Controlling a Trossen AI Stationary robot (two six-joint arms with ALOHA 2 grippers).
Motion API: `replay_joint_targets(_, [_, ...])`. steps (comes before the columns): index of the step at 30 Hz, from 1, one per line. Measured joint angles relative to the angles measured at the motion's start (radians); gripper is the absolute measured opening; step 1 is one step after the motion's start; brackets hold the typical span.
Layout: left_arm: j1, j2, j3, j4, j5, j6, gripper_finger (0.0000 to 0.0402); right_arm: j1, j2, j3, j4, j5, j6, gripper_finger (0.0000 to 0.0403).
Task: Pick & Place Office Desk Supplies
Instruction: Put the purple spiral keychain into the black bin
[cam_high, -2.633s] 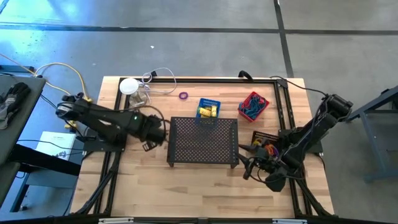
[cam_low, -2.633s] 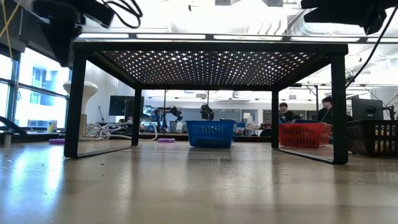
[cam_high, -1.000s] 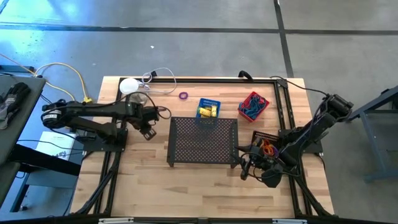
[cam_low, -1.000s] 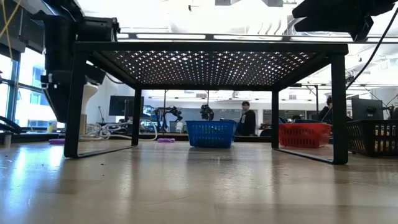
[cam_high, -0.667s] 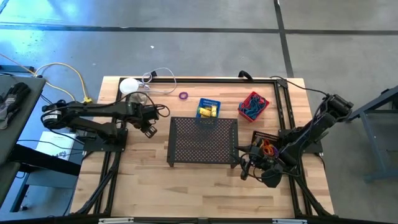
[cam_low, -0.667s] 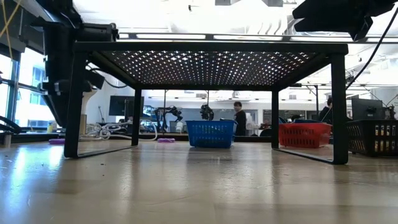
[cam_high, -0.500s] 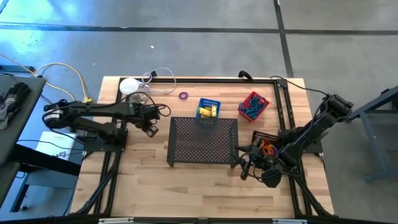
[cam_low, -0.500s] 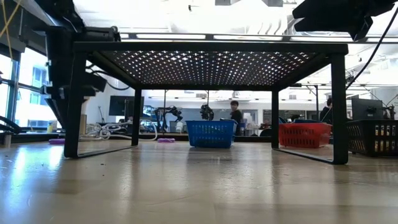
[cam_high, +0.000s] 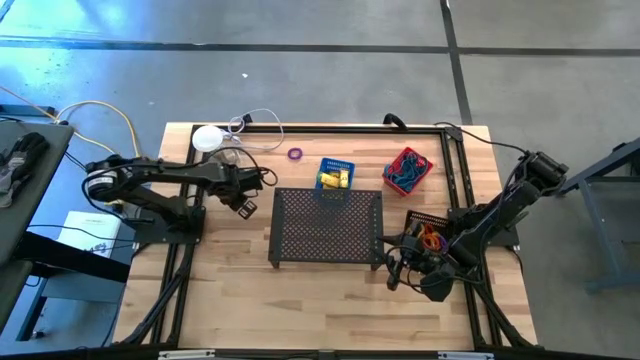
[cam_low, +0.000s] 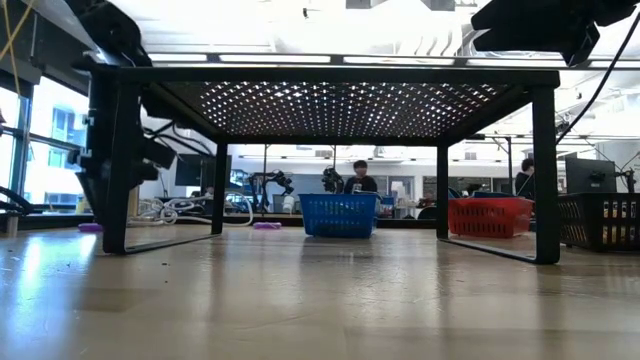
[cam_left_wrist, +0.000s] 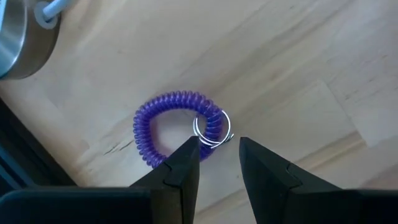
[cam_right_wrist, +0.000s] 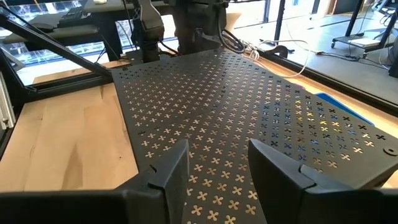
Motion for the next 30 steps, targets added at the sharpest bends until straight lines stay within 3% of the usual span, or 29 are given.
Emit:
replay_joint_targets(19, [0.0, 0.065, 0.004, -0.002, 0.033, 0.049, 0.0103, 0.0, 0.0, 0.0, -0.001, -0.026, 0.0, 0.0154])
replay_joint_targets(24, [0.0, 0.066, 0.003, -0.012, 0.042, 0.049, 0.0074, 0.0, 0.0, 0.0, -0.001, -0.027, 0.0, 0.0154])
replay_joint_targets(30, [-0.007, 0.067, 0.003, -0.018, 0.048, 0.068, 0.001, 0.0, 0.0, 0.0, -0.001, -0.034, 0.0, 0.0154])
